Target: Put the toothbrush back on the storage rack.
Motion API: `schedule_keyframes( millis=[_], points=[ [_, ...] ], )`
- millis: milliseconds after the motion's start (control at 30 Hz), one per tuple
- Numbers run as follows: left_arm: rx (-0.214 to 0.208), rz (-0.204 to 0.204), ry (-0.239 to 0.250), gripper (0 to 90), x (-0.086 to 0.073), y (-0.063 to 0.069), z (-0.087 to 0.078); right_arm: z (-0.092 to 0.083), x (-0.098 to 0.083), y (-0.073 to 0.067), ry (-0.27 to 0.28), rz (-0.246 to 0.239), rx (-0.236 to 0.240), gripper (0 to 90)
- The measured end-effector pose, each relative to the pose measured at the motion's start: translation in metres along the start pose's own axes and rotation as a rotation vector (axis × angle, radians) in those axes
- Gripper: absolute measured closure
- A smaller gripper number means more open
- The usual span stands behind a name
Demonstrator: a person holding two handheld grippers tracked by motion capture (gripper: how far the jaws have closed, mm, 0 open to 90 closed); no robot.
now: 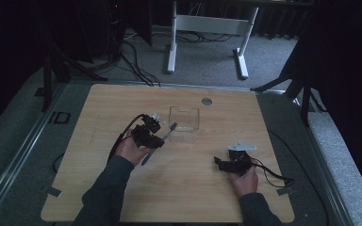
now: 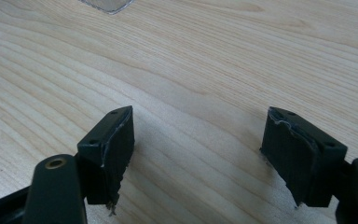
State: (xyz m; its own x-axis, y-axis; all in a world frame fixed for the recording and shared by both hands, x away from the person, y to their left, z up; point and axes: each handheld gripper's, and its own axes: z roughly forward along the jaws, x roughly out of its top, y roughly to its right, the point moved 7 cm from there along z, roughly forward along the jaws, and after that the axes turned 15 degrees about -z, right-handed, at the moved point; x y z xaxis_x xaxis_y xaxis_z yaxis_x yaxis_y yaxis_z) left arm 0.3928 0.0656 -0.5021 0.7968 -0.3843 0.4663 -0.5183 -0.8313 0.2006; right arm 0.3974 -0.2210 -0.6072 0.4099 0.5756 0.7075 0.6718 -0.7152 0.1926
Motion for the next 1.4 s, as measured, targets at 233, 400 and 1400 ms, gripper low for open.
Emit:
schedule_keyframes(
  millis=[233, 400, 1400],
  points=[
    [0.011, 0.006, 0.028, 78.1, 0.001, 0.001, -0.002, 0.0, 0.0, 0.0, 0.0, 0.0, 0.0, 25.0],
    [0.018, 0.007, 0.048, 78.1, 0.002, 0.001, -0.004, 0.0, 0.0, 0.0, 0.0, 0.0, 0.0, 25.0],
    [0.031, 0.008, 0.146, 78.1, 0.01, 0.004, -0.011, 0.0, 0.0, 0.0, 0.0, 0.0, 0.0, 25.0]
  ],
)
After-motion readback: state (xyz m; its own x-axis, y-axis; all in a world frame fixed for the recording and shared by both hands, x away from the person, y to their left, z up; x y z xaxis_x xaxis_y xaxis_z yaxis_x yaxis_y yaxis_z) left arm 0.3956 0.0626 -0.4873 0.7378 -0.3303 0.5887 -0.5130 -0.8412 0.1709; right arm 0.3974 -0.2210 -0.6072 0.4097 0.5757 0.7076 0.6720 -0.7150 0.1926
